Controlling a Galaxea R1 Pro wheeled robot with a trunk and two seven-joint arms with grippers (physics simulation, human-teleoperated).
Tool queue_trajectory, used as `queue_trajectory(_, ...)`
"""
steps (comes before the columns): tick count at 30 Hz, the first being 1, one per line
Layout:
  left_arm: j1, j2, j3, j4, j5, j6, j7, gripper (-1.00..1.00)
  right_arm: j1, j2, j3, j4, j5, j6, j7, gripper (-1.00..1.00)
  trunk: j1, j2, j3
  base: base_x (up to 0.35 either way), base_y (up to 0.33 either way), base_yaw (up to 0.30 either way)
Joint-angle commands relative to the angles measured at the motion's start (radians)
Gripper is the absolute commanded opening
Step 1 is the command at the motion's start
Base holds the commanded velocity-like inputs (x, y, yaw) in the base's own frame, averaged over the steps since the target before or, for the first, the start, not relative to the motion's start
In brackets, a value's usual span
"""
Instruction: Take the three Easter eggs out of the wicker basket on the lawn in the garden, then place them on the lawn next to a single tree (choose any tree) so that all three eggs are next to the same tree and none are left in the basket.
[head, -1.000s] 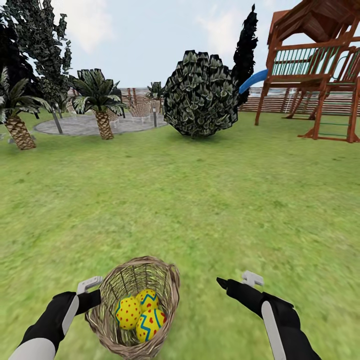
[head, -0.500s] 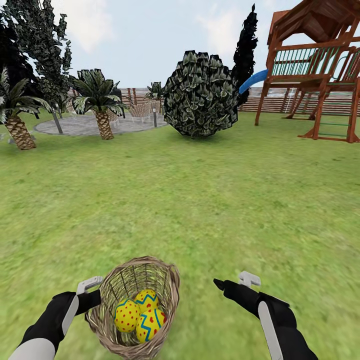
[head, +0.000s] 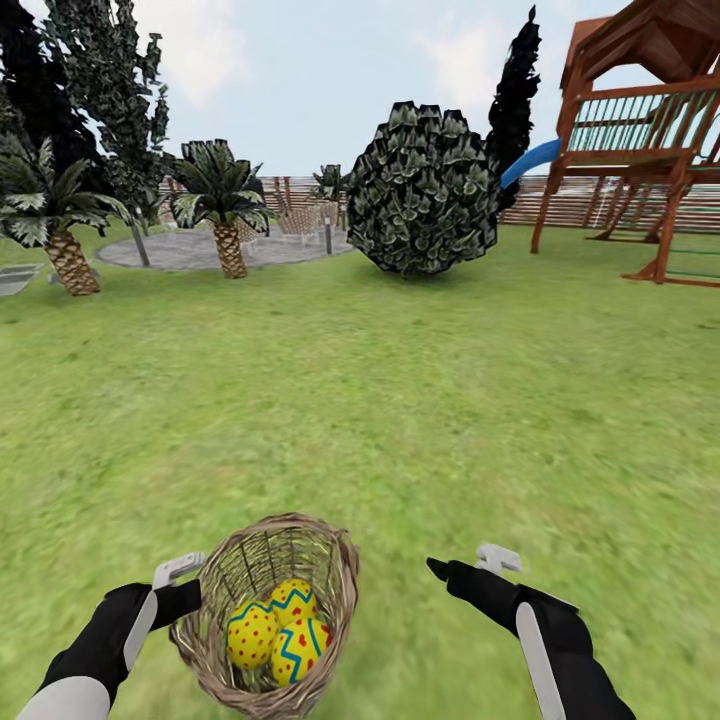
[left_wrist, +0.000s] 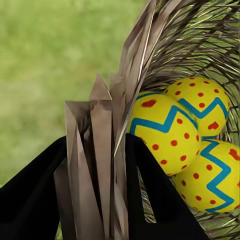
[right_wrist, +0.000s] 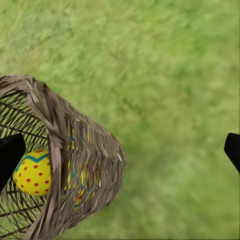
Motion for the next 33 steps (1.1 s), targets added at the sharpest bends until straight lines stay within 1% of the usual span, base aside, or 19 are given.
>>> queue_trajectory(1, -0.001, 0.0, 0.004, -0.001, 0.007, 0.005, -0.005, -1.0, -0.001, 0.001, -0.003, -0.001, 0.0, 0.006, 0.004, 1.0, 0.0, 0.0, -0.001, 0.152, 0.24, 0.278)
queue_trajectory(16, -0.001, -0.001, 0.004, -0.001, 0.009, 0.006, -0.005, -1.0, -0.001, 0.001, -0.002, -0.001, 0.002, -0.006, 0.004, 1.0, 0.0, 0.0, 0.005, 0.014, 0.017, 0.279)
queue_trajectory(33, -0.001, -0.002, 0.007, -0.001, 0.009, 0.006, -0.004, -1.0, -0.001, 0.001, -0.002, -0.001, 0.002, -0.008, 0.004, 1.0, -0.065, 0.119, 0.065, 0.0, 0.0, 0.279)
